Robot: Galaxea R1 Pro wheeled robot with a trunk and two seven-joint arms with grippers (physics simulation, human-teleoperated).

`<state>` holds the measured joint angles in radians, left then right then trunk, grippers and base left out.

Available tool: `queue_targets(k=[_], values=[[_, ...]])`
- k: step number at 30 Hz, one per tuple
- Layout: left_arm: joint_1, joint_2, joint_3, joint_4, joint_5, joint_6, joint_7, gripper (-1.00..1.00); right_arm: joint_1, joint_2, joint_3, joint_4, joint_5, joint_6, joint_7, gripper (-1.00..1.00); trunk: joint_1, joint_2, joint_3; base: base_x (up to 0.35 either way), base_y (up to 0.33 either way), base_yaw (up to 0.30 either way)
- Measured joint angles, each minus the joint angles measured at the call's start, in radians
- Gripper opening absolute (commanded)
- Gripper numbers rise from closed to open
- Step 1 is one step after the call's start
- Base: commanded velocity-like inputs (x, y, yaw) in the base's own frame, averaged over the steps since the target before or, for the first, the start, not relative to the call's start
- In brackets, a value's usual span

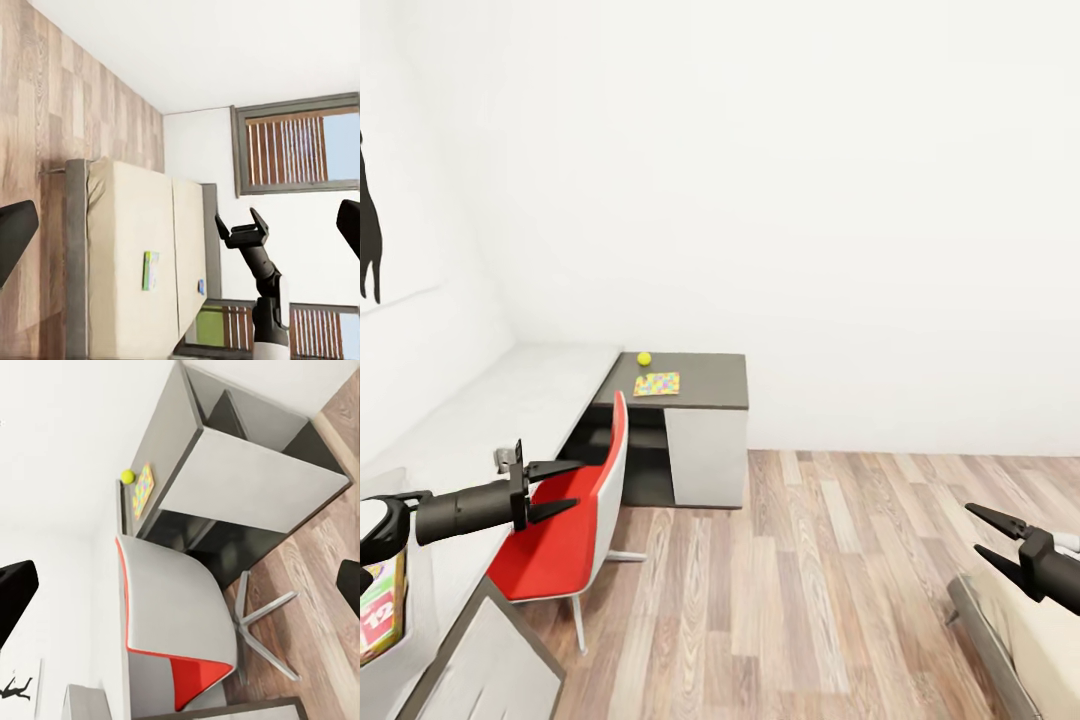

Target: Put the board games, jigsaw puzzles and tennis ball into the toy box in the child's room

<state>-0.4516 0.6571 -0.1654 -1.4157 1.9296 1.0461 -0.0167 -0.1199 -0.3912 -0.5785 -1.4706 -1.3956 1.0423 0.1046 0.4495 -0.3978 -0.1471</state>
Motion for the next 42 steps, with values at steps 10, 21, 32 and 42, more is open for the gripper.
queue_targets(k=[10, 21, 32, 42], values=[[0.0, 0.0, 0.0, 0.0, 0.0, 0.0, 0.0, 1.0, 0.0, 0.0, -0.002, 0.016, -0.001, 0.0, 0.0, 1.0, 0.0, 0.0, 0.01, -0.209, 0.0, -0.247], [0.0, 0.0, -0.001, 0.0, 0.0, 0.0, 0.0, 1.0, 0.0, 0.0, -0.008, 0.028, 0.003, 0.0, 0.069, 1.0, 0.0, 0.0, 0.022, -0.032, 0.0, -0.247], [0.0, 0.0, -0.002, 0.0, 0.0, 0.0, 0.0, 1.0, 0.0, 0.0, -0.031, 0.066, 0.005, 0.0, 0.1, 1.0, 0.0, 0.0, 0.033, -0.002, 0.0, -0.246], [0.0, 0.0, -0.003, 0.0, 0.0, 0.0, 0.0, 1.0, 0.0, 0.0, -0.041, 0.07, 0.006, 0.0, 0.102, 1.0, 0.0, 0.0, 0.044, 0.0, 0.0, -0.246]])
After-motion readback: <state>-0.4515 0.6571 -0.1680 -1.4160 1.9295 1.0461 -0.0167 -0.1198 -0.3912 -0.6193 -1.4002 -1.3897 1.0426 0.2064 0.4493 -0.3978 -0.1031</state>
